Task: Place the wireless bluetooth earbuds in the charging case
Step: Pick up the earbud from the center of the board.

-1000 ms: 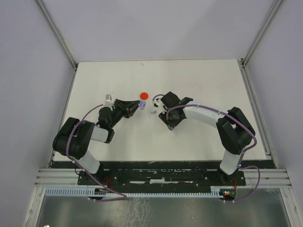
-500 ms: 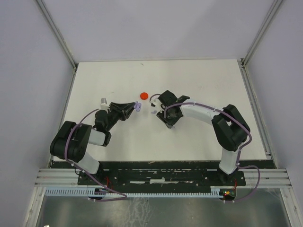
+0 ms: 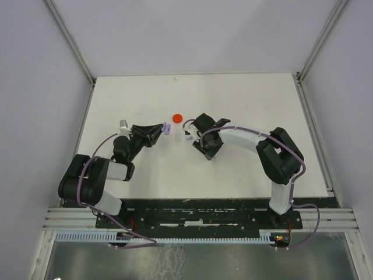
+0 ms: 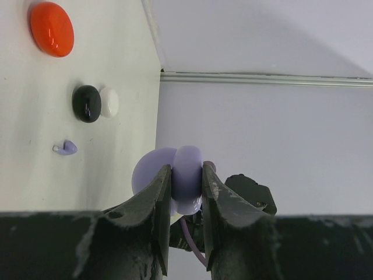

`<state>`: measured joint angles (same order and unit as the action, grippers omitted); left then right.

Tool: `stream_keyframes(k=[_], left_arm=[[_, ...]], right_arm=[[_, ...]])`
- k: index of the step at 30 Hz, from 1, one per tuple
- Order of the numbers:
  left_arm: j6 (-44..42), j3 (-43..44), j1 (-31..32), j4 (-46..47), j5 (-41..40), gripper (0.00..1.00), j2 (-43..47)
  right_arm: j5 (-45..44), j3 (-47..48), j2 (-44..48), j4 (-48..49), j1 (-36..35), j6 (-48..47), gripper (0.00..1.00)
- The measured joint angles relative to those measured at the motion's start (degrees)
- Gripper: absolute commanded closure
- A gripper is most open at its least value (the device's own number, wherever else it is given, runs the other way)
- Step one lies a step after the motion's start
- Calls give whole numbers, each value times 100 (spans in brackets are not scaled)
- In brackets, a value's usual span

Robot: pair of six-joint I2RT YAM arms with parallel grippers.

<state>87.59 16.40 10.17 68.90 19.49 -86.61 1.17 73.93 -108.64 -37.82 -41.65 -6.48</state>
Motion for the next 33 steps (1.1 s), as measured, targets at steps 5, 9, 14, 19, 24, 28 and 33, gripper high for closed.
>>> stream_keyframes(k=[5, 9, 14, 19, 24, 28, 33], left_arm=[[0, -44, -20, -22, 2, 97, 0], [0, -55, -26, -24, 2, 97, 0], [0, -68, -26, -24, 4, 97, 0], [0, -74, -37, -24, 4, 97, 0], [0, -74, -48, -24, 4, 97, 0], [0, -74, -52, -24, 7, 97, -2], [0, -74, -74, -22, 7, 97, -2]], right_arm=[[-24, 0, -13, -66, -9, -28, 58], [-37, 0, -39, -74, -26, -44, 58], [-116, 22, -116, -81, -26, -48, 59], [-251, 24, -118, -68, -26, -46, 60], [-417, 37, -127, -15, -26, -28, 61], [-518, 83, -197, 83, -26, 17, 62], [-601, 133, -243, 116, -26, 85, 62]])
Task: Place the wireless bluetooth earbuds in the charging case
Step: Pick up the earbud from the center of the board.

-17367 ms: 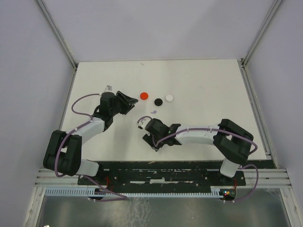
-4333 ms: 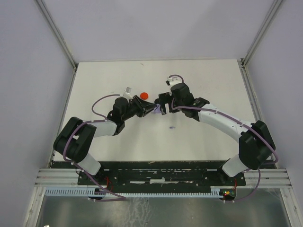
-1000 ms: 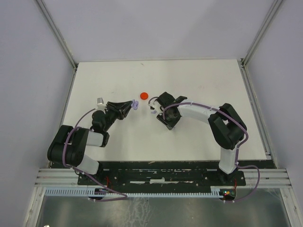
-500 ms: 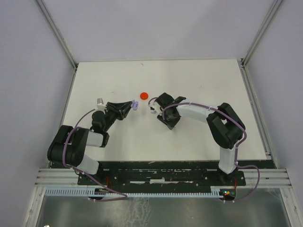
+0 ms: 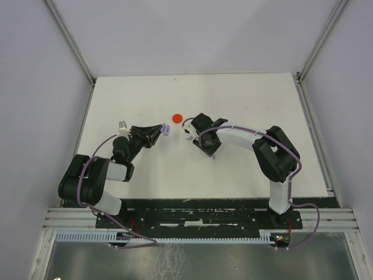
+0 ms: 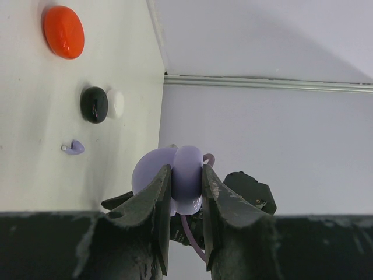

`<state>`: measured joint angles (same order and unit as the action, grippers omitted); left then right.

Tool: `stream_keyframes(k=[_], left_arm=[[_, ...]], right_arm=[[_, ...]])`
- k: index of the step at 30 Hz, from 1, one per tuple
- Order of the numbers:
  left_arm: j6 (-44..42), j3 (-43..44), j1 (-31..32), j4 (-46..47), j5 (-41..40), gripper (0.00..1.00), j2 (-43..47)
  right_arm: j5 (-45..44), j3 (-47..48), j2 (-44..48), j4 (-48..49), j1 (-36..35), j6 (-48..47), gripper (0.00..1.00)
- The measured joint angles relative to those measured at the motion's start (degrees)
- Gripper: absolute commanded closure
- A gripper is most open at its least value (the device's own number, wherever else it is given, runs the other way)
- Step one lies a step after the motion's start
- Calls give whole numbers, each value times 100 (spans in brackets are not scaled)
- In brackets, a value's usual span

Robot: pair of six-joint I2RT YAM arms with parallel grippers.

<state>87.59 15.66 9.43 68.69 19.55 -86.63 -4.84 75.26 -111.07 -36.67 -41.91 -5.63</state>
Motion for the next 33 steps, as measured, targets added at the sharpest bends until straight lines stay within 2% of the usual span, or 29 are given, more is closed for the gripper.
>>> stream_keyframes(k=[15, 22, 28, 33], left_arm=[[2, 0, -9, 4, 2, 97, -37], [2, 0, -9, 7, 4, 97, -57], [2, 0, -11, 7, 28, 97, -92], [2, 0, -11, 7, 50, 97, -98]], right_arm=[[-20, 39, -31, 4, 0, 109, 68], [-22, 39, -33, 4, 0, 151, 79], [-39, 39, -33, 26, 0, 190, 95], [-61, 39, -7, 122, 2, 247, 97]])
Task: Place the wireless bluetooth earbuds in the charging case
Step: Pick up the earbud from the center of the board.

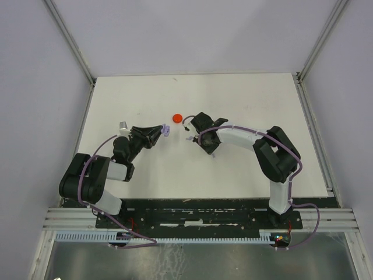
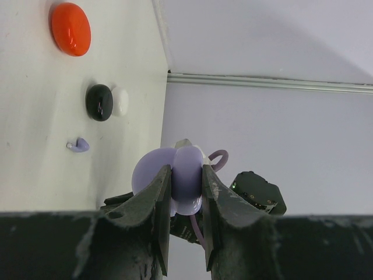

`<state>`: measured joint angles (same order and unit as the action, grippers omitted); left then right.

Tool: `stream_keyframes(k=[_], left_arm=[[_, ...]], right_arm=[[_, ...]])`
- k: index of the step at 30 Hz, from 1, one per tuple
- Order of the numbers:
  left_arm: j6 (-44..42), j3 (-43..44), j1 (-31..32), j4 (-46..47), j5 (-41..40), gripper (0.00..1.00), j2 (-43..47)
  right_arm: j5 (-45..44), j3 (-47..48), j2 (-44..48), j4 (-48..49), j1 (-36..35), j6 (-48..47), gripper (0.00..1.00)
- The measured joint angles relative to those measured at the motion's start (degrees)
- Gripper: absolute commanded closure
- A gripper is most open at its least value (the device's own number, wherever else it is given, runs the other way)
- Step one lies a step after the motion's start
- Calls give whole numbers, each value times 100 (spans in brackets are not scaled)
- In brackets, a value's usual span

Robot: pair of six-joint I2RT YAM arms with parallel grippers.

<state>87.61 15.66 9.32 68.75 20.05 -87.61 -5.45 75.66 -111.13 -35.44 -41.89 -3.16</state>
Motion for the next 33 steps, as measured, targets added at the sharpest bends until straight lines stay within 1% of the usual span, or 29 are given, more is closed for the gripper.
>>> stream_keyframes(k=[8, 11, 14, 19, 23, 26, 30, 33], left_arm=[[0, 2, 0, 0, 9, 97, -24], [0, 31, 2, -2, 92, 97, -133], [13, 61, 4, 2, 155, 97, -229], [42, 164, 85, -13, 260, 97, -282], [42, 402, 350, -68, 286, 97, -328], [74, 610, 592, -61, 299, 97, -525], [175, 844, 883, -59, 304, 97, -848], [258, 1001, 1056, -57, 310, 97, -1032]], right_arm=[[-79, 2, 166, 142, 4, 74, 99], [-225, -42, 315, 350, 4, 162, 99], [-350, -210, 682, 704, 4, 251, 99], [-535, -640, 1613, 1635, 4, 422, 99], [-612, -1104, 2369, 2498, 7, 553, 99], [-573, -1521, 2811, 3187, 7, 651, 99], [-398, -1985, 3097, 3985, 11, 745, 99], [-177, -2461, 3202, 4809, 15, 789, 99]])
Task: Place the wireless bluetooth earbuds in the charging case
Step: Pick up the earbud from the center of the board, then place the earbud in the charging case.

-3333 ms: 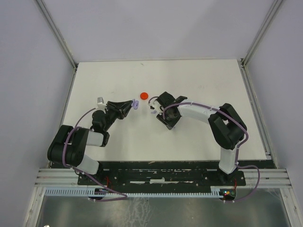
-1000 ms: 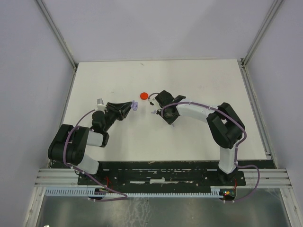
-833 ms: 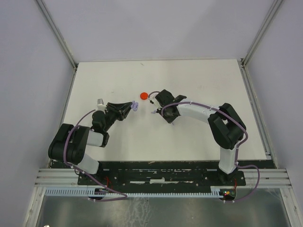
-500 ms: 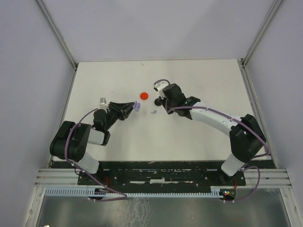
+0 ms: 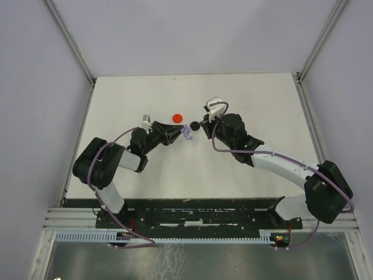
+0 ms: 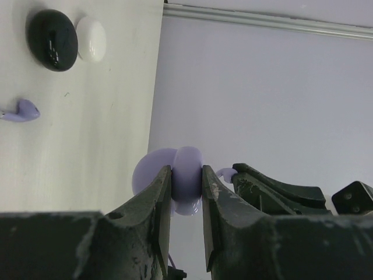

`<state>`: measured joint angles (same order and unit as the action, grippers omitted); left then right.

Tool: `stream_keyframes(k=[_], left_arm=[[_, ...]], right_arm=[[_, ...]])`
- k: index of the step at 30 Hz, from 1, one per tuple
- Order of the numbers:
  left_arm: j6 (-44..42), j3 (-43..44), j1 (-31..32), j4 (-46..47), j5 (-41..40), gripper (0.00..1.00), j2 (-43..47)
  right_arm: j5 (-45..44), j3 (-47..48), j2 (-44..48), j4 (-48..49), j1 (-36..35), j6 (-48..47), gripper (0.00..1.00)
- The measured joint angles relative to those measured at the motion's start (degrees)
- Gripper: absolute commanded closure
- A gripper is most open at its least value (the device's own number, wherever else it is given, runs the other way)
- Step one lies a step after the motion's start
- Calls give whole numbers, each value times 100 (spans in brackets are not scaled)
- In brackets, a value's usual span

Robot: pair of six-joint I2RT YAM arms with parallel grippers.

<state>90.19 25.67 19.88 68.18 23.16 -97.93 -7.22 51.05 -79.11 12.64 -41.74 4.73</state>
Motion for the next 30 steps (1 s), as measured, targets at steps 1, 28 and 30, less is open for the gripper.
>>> stream_keyframes(k=[1, 28, 30], left_arm=[[52, 66, 55, 9, 11, 97, -61], [1530, 758, 479, 568, 450, 97, -846], [1624, 761, 498, 616, 448, 97, -857]], right_arm=[[72, -127, 11, 216, 0, 0, 98], [1375, -1556, -468, 3982, 0, -1211, 98], [1416, -1624, -542, 4175, 0, -1290, 98]])
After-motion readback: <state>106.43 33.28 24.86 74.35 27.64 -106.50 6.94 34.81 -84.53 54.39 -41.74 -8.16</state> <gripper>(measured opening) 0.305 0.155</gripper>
